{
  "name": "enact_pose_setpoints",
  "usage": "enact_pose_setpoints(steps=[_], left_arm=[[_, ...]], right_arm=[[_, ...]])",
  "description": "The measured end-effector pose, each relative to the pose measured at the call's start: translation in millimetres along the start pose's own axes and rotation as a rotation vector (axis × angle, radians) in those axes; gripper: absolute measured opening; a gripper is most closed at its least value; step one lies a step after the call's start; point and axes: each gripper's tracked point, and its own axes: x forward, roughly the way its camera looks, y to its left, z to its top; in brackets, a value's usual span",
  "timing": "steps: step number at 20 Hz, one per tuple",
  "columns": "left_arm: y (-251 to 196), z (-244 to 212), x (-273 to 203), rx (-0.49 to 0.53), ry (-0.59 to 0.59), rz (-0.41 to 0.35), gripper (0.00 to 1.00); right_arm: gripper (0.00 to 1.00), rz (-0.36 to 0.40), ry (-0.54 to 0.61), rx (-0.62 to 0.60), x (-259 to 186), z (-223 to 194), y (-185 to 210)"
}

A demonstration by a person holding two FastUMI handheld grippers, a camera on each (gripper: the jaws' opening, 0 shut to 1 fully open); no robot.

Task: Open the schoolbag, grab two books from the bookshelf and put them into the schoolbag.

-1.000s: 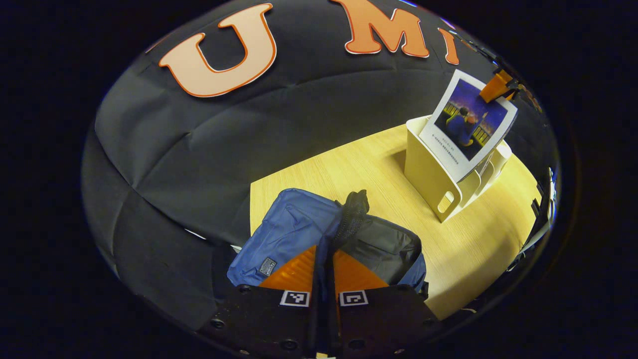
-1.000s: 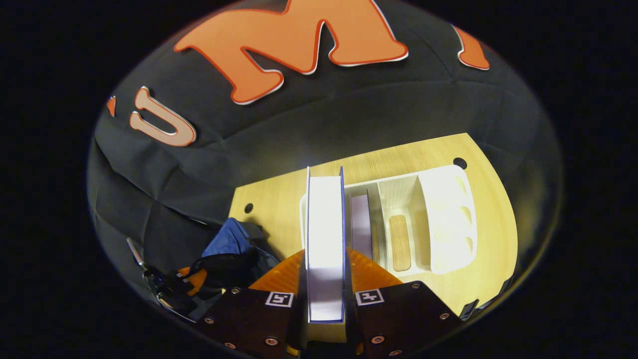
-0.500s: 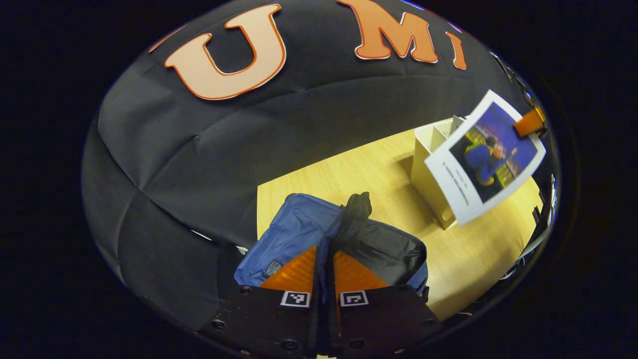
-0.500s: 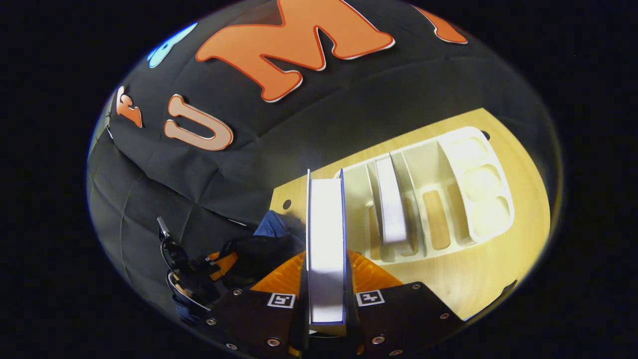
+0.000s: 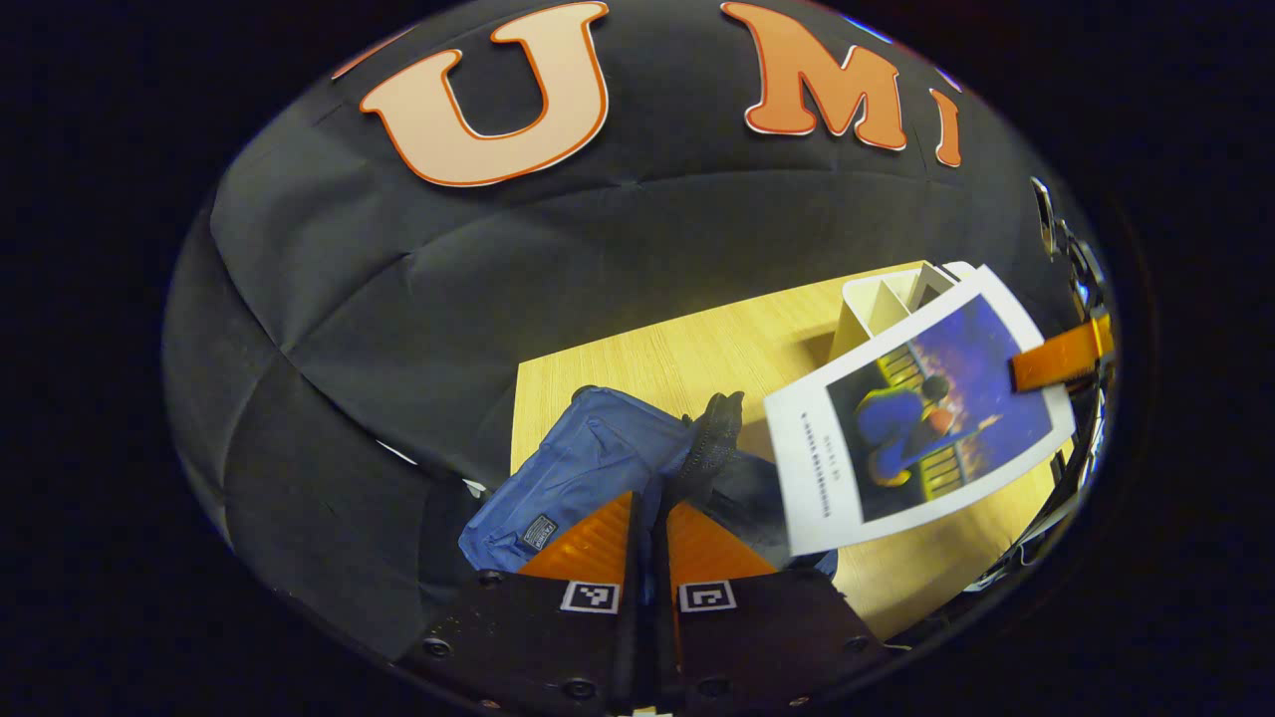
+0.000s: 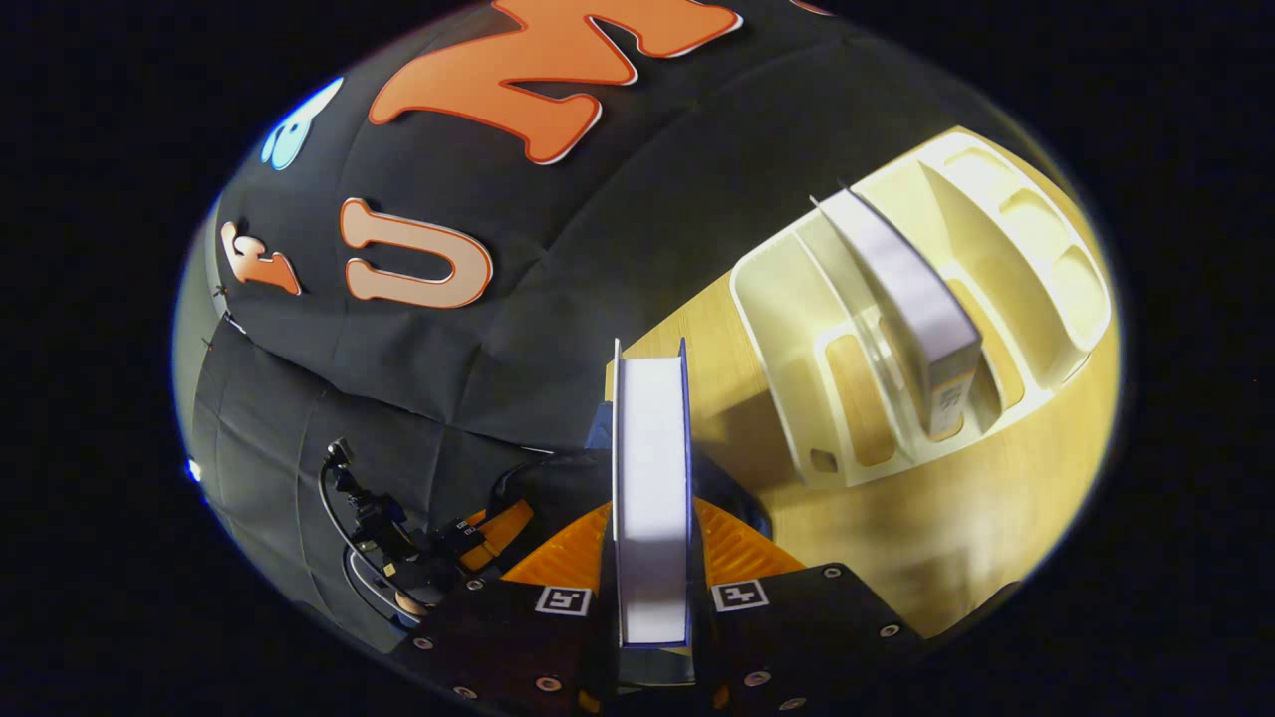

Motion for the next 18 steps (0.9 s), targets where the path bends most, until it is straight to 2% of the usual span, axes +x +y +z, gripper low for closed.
enact_pose_setpoints(steps=[5, 9, 14, 18], left_arm=[[-6.2, -1.2, 0.4, -0.015, 0.003, -0.014, 0.08], [-12.5, -1.6, 0.9, -0.025, -0.017, -0.040, 0.07], [-19.7, -7.1, -4.9, -0.043, -0.040, -0.076, 0.08], [-23.7, -8.9, -9.3, -0.041, -0.050, -0.098, 0.07]], right_arm=[[0.29, -0.035, 0.019, 0.054, 51.4, -46.4, -19.0], [0.29, -0.032, 0.063, 0.158, 88.8, -85.7, -18.4], [0.29, -0.025, -0.005, 0.179, 123.7, -83.3, -1.3], [0.29, -0.030, 0.015, 0.183, 151.7, -93.4, 1.6]])
